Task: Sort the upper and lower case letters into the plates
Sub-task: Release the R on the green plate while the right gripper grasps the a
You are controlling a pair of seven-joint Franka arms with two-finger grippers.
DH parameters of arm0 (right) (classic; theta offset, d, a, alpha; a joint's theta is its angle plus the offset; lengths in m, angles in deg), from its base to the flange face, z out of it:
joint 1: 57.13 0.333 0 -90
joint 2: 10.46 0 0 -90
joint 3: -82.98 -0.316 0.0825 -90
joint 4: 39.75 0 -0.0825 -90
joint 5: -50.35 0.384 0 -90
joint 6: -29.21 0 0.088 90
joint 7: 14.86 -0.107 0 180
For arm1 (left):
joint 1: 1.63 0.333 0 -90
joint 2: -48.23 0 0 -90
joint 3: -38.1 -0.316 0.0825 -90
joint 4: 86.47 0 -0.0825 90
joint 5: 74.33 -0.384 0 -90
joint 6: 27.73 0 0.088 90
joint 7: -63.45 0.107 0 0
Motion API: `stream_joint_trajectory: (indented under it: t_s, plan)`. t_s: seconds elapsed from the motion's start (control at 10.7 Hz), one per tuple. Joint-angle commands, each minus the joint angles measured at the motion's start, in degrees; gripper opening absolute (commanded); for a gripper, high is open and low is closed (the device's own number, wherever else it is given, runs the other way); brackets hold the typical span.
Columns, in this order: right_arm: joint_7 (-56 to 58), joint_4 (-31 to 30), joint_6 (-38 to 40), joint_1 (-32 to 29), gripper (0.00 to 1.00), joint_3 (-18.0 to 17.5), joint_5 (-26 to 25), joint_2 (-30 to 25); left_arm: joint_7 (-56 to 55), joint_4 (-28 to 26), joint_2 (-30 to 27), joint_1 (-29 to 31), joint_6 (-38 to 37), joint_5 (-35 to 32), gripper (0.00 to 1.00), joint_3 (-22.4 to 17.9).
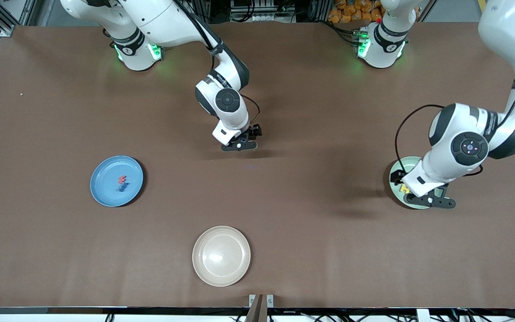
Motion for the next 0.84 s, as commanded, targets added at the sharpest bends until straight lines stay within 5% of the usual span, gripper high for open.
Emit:
stream_joint_trajectory:
  t_s: [0.0,0.19,0.56,0.75]
  plan:
    - [-1.02,0.7,-0.11,0.43,0.98,0.18,-1.12,0.61,0.08,7.71,-3.42,-6.78,-9.26,4.32,1.0,-4.56]
    - [-1.02,0.62,0.15,0.43,0.75,0.18,-1.12,0.61,0.17,8.7,-7.62,-14.15,-10.69,7.56,1.0,-11.74]
    - [-0.84,0.7,-0.02,0.34,0.5,0.18,-1.12,0.7,1.74,9.49,-12.83,-31.38,-11.57,18.36,1.0,-31.6]
    - [-0.49,0.7,-0.11,0.25,0.4,0.26,-1.21,0.7,4.46,12.56,-13.62,-33.43,-13.31,24.96,1.0,-35.94]
